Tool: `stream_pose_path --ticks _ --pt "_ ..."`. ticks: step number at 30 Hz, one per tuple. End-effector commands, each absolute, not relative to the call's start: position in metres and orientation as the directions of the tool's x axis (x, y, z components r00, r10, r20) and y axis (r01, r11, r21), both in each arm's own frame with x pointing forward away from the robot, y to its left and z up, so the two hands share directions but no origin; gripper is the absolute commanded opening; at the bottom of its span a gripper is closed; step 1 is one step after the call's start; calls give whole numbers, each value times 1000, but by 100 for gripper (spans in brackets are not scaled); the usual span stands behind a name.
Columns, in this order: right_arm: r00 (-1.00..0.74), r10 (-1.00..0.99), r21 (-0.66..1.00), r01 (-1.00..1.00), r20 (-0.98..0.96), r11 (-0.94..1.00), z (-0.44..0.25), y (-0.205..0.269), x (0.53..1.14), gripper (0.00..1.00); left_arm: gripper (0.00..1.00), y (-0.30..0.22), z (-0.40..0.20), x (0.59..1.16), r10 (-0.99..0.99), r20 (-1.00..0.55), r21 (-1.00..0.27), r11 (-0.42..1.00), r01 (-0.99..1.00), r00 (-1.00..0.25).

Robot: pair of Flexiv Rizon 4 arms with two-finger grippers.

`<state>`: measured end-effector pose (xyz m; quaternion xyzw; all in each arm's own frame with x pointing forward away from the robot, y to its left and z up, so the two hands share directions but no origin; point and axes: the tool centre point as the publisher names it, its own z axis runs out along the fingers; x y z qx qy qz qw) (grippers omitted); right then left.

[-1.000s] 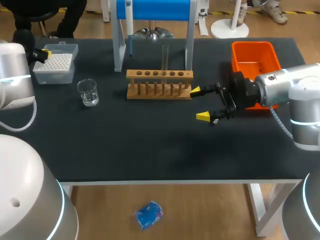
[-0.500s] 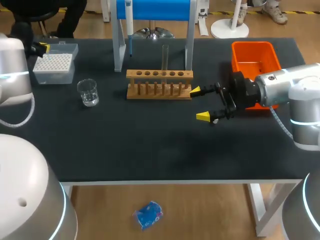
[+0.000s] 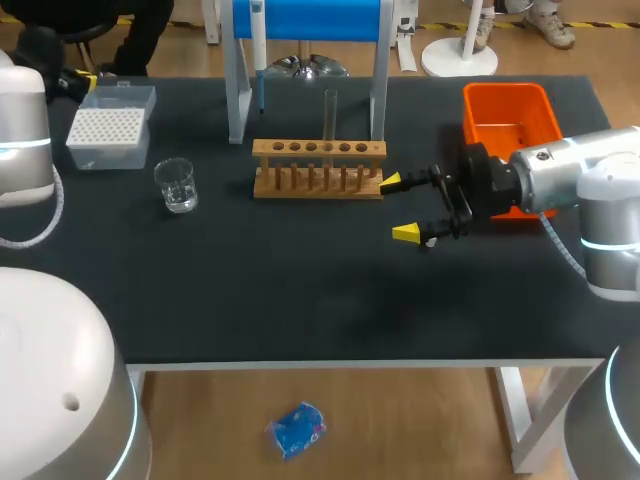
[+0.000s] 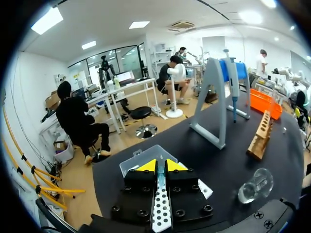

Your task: Invert the test tube, pick up the pipette, mount the tip to pipette, aspirate from beaker and dispense into the tube, eject the tip, return the pipette, and cap with the stopper.

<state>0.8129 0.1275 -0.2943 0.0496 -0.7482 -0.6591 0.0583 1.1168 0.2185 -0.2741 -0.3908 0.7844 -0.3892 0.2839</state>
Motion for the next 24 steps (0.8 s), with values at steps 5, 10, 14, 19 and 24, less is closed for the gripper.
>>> stream_pose_path --ticks 5,10,14,19,24 --pt "-986 -164 992 -12 9 127 -292 126 810 100 0 184 -229 1062 -750 -126 -833 436 -341 -650" --pt "-983 -178 993 -62 -43 103 -280 118 797 100 0 146 -203 1027 -668 -160 -834 485 -263 -727" --pt "-979 -192 990 -89 -67 109 -276 115 785 100 0 104 -187 993 -575 -176 -832 520 -191 -799" --pt "-975 -206 989 -101 -78 105 -278 116 769 100 0 57 -178 955 -466 -177 -826 549 -126 -867" --pt "-975 -207 990 -101 -79 96 -284 121 766 100 0 15 -177 921 -363 -169 -817 572 -76 -916"
